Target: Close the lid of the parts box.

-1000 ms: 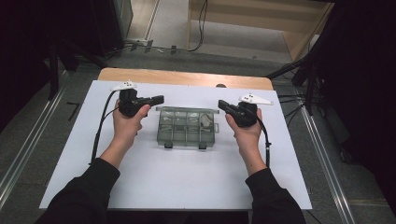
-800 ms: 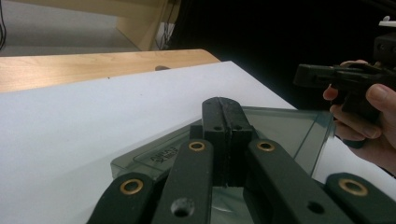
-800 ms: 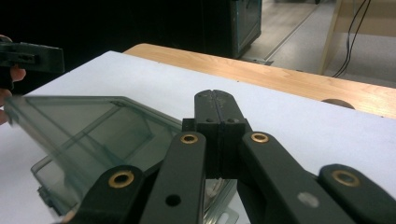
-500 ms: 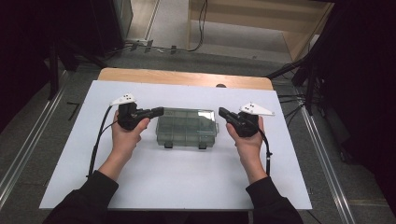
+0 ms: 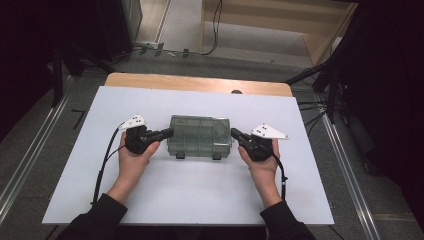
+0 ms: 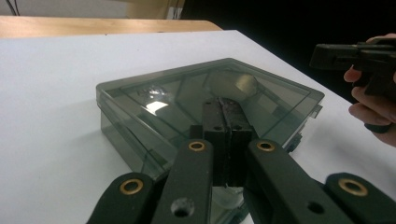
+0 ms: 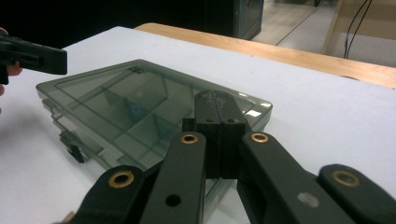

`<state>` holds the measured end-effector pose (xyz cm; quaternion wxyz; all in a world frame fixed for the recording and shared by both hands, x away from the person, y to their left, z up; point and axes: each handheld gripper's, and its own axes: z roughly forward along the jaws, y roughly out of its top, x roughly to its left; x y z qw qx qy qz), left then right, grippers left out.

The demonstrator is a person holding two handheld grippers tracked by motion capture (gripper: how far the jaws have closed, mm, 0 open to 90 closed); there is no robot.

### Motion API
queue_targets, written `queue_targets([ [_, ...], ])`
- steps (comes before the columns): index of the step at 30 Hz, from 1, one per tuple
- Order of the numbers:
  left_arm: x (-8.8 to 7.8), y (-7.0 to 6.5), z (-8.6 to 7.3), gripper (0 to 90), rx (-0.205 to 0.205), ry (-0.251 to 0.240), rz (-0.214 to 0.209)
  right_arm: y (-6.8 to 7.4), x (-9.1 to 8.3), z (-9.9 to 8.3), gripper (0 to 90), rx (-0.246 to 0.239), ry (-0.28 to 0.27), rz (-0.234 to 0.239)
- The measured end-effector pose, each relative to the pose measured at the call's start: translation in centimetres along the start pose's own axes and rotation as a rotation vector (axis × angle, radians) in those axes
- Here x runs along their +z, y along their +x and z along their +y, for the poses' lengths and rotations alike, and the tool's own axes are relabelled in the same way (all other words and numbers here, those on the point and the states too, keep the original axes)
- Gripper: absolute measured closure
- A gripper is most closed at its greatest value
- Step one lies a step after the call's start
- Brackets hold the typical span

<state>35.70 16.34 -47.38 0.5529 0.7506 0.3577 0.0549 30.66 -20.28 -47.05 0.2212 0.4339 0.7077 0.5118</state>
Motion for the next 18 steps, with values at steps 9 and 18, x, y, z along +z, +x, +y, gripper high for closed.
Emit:
queue_targets([
  [9,0.1,-0.6,-1.0,89.2,0.002,0.013,0.013,0.8,0.2,-1.5,87.5,-0.012,0.044,0.003],
  [18,0.0,-0.7,-1.6,89.1,0.01,0.03,0.014,1.2,0.4,-2.3,87.5,-0.028,0.068,-0.003],
])
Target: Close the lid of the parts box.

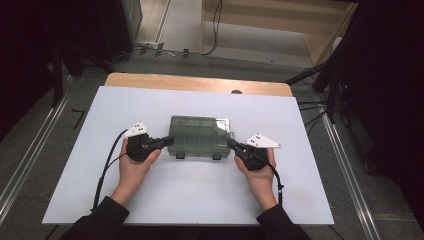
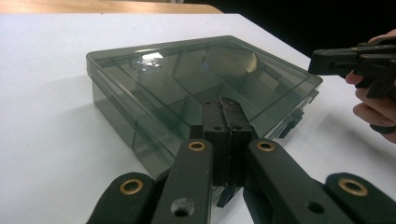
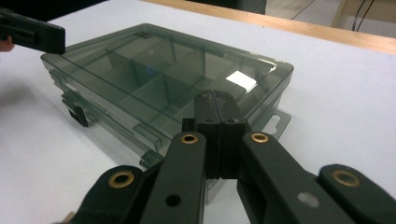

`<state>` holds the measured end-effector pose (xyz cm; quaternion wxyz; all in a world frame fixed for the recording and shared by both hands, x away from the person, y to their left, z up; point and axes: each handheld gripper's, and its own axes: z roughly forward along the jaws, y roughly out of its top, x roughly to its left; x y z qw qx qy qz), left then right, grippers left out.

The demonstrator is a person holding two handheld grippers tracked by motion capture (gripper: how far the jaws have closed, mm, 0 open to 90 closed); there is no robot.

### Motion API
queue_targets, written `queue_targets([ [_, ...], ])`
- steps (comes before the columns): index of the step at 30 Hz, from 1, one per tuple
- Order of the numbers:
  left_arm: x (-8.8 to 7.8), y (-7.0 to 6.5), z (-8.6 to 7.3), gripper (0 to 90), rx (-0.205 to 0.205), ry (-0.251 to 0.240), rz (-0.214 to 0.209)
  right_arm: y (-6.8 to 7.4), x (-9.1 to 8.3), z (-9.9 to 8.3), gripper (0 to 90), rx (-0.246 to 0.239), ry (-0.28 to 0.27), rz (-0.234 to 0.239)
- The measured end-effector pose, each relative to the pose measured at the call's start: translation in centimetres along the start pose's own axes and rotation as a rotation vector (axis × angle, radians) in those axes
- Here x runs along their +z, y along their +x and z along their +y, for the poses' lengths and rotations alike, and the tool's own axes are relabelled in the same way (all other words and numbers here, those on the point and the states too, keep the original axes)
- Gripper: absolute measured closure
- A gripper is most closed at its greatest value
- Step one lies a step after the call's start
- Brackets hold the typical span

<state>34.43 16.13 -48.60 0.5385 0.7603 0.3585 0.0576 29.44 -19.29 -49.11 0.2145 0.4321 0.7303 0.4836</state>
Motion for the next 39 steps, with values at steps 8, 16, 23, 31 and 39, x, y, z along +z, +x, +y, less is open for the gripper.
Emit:
queue_targets([
  [8,0.1,0.0,-0.5,89.2,-0.005,0.008,0.01,0.2,0.2,-0.6,87.5,-0.001,-0.001,-0.008],
  [16,0.4,-0.3,-1.0,89.2,0.011,0.023,0.025,0.6,0.7,-1.5,87.8,-0.038,-0.02,-0.041],
  [23,0.4,-0.3,-1.3,89.3,0.009,0.007,0.028,0.6,0.9,-1.8,88.1,-0.049,-0.02,-0.038],
  [31,0.4,0.1,-1.4,89.2,-0.019,-0.005,0.003,0.7,0.9,-1.7,88.1,-0.043,-0.018,-0.045],
  [39,-0.1,0.0,-1.5,73.5,-0.006,-0.028,-0.012,0.1,0.6,-1.9,60.8,-0.009,-0.056,0.048],
])
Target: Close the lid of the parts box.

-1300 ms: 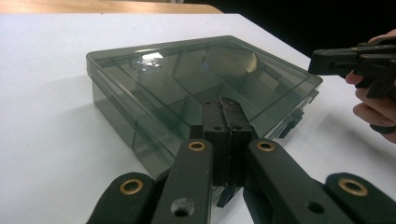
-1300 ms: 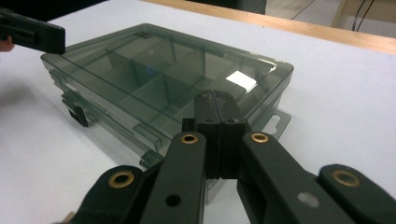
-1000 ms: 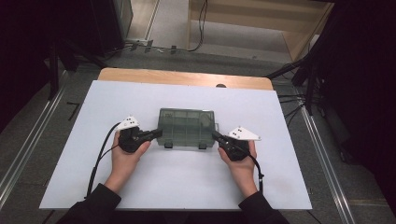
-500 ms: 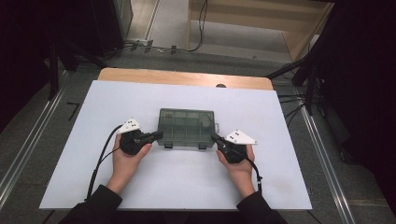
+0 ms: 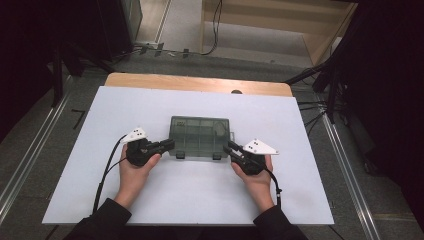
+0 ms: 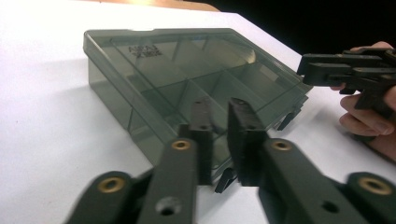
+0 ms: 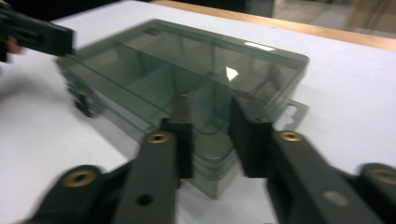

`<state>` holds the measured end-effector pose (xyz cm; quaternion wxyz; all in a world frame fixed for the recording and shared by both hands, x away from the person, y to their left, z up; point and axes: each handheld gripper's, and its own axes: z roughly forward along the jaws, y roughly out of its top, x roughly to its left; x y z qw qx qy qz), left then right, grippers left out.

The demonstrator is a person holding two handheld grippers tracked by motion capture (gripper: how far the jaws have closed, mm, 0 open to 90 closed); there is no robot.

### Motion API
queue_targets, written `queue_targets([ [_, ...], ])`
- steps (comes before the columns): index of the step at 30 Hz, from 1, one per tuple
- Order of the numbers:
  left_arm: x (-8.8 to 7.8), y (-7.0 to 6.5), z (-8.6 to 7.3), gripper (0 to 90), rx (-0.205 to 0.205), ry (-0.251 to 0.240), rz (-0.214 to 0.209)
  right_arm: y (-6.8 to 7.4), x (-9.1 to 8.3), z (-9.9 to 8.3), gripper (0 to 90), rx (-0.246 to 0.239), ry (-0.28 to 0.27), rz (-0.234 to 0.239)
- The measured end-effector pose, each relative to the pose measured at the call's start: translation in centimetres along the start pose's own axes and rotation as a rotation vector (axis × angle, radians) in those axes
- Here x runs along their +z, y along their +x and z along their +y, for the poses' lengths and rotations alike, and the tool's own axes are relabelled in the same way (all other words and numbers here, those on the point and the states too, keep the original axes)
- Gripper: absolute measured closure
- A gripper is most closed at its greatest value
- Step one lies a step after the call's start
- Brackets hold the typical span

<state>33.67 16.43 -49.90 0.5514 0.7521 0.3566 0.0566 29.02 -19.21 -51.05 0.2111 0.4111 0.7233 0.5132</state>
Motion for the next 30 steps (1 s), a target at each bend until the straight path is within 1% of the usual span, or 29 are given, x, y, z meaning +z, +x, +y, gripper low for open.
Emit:
queue_targets([
  [1,0.0,-0.3,0.0,65.9,0.015,-0.008,0.026,0.0,-0.1,0.0,56.7,0.002,-0.006,0.006],
  [2,-0.1,-0.5,0.1,59.0,0.027,-0.01,0.039,0.0,-0.2,0.1,52.3,0.003,-0.008,0.009],
  [3,-0.2,-0.5,0.1,52.2,0.029,-0.014,0.048,0.1,-0.3,0.1,49.0,0.003,-0.012,0.014],
  [4,-0.3,-0.5,0.2,45.9,0.022,-0.022,0.049,0.1,-0.4,0.2,45.3,-0.002,-0.017,0.022],
  [6,-0.5,-0.4,0.4,37.1,0.012,-0.036,0.047,0.3,-0.6,0.3,36.3,0.001,-0.021,0.022],
  [7,-0.7,-0.3,0.4,32.6,0.015,-0.043,0.047,0.2,-0.7,0.4,30.9,0.004,-0.026,0.023],
  [8,-0.9,-0.4,0.5,27.7,0.02,-0.051,0.042,0.2,-0.7,0.4,23.3,0.004,-0.02,0.023],
  [9,-1.0,-0.4,0.5,23.2,0.028,-0.058,0.044,0.2,-0.8,0.5,16.5,0.008,-0.016,0.011],
  [10,-1.2,-0.6,0.5,17.6,0.05,-0.055,0.042,0.2,-0.8,0.6,10.9,0.012,-0.015,0.012],
  [11,-1.3,-0.6,0.5,10.2,0.06,-0.058,0.034,0.2,-1.0,0.6,7.3,0.016,-0.016,0.017],
  [12,-1.5,-0.7,0.5,9.1,0.07,-0.06,0.03,0.1,-1.1,0.6,5.3,0.018,-0.016,0.013],
  [13,-1.6,-0.8,0.5,7.1,0.082,-0.06,0.024,0.1,-1.2,0.6,0.0,0.018,-0.014,0.008],
  [14,-1.8,-0.8,0.5,1.6,0.086,-0.06,0.011,-0.1,-1.3,0.6,0.0,0.009,-0.017,0.018],
  [15,-1.9,-0.8,0.4,0.0,0.087,-0.064,-0.002,-0.1,-1.5,0.6,0.0,0.014,-0.018,0.02],
  [16,-2.1,-0.8,0.4,0.0,0.096,-0.06,-0.003,-0.2,-1.6,0.6,0.0,0.013,-0.017,0.012],
  [18,-2.5,-0.7,0.3,0.0,0.097,-0.068,-0.01,-0.3,-1.8,0.5,0.0,0.008,-0.014,0.0],
  [21,-3.0,-0.7,0.2,0.0,0.101,-0.068,-0.003,-0.4,-2.1,0.3,0.0,0.017,-0.013,-0.008],
  [24,-3.5,-0.7,0.0,0.0,0.118,-0.059,0.011,-0.6,-2.2,0.2,0.0,0.013,-0.013,-0.011],
  [30,-4.8,-0.6,-0.5,0.0,0.117,-0.069,0.021,-0.8,-2.9,0.1,0.0,0.02,-0.013,-0.013],
])
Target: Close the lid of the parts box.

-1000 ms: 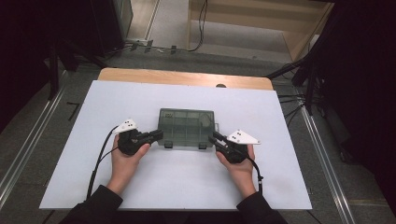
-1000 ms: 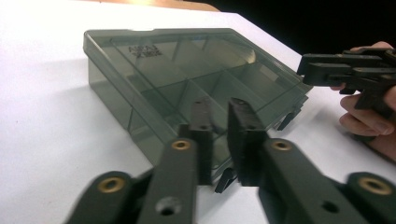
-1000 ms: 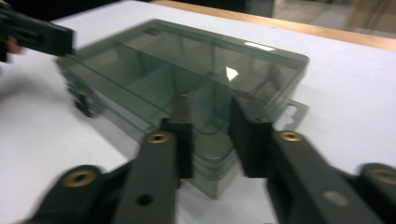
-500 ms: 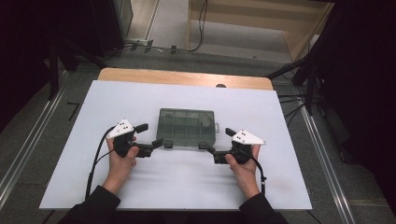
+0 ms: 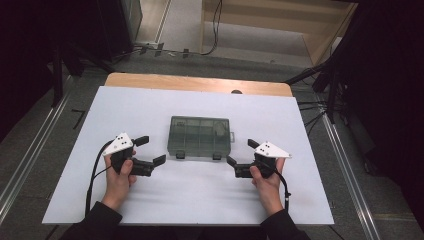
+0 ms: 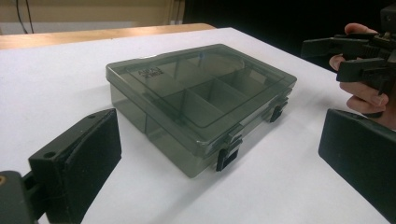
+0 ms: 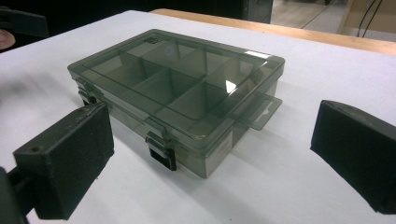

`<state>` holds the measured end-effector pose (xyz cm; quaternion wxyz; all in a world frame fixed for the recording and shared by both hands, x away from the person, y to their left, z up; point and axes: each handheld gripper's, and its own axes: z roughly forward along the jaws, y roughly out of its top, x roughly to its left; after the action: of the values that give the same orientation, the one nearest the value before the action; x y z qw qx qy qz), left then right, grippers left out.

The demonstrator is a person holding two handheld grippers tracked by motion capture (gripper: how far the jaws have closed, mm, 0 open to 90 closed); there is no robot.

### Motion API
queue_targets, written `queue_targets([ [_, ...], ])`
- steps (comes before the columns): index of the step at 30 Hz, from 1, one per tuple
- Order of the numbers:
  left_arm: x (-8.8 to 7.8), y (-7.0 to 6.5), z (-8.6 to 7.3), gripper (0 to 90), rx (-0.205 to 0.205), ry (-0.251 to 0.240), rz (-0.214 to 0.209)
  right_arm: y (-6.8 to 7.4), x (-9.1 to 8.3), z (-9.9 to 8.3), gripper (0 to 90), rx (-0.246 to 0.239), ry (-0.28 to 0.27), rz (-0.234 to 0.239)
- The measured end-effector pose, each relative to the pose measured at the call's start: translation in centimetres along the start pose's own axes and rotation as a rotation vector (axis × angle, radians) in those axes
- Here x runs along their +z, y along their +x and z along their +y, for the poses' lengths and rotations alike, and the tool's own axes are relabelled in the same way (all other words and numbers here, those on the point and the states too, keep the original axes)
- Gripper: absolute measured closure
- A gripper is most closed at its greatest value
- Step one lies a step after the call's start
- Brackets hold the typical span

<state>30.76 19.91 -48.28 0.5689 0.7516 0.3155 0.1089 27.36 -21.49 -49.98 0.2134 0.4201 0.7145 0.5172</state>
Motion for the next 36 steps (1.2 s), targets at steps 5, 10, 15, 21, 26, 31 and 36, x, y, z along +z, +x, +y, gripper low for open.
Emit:
queue_targets([
  [5,-1.1,0.0,-0.5,0.0,0.0,0.008,0.008,-0.3,-0.6,-0.3,0.0,0.003,0.001,-0.001],
  [10,-2.5,0.2,-0.9,0.0,-0.003,0.005,0.009,-0.6,-1.1,-0.6,0.0,0.008,0.005,-0.004],
  [15,-3.8,0.4,-1.3,0.0,-0.011,-0.006,0.021,-0.9,-1.8,-1.0,0.0,0.017,0.007,-0.014],
  [21,-5.1,0.7,-1.7,0.0,-0.004,-0.006,0.039,-1.6,-2.8,-1.4,0.0,0.02,0.0,-0.027],
  [26,-5.9,0.7,-2.0,0.0,0.008,-0.006,0.053,-2.2,-3.7,-1.8,0.0,0.025,-0.005,-0.044],
  [31,-6.8,0.8,-2.2,0.0,0.011,-0.004,0.065,-2.7,-4.5,-2.1,0.0,0.026,-0.006,-0.057],
  [36,-7.9,1.3,-2.5,0.0,0.004,-0.005,0.083,-3.2,-5.4,-2.5,0.0,0.027,-0.008,-0.077],
])
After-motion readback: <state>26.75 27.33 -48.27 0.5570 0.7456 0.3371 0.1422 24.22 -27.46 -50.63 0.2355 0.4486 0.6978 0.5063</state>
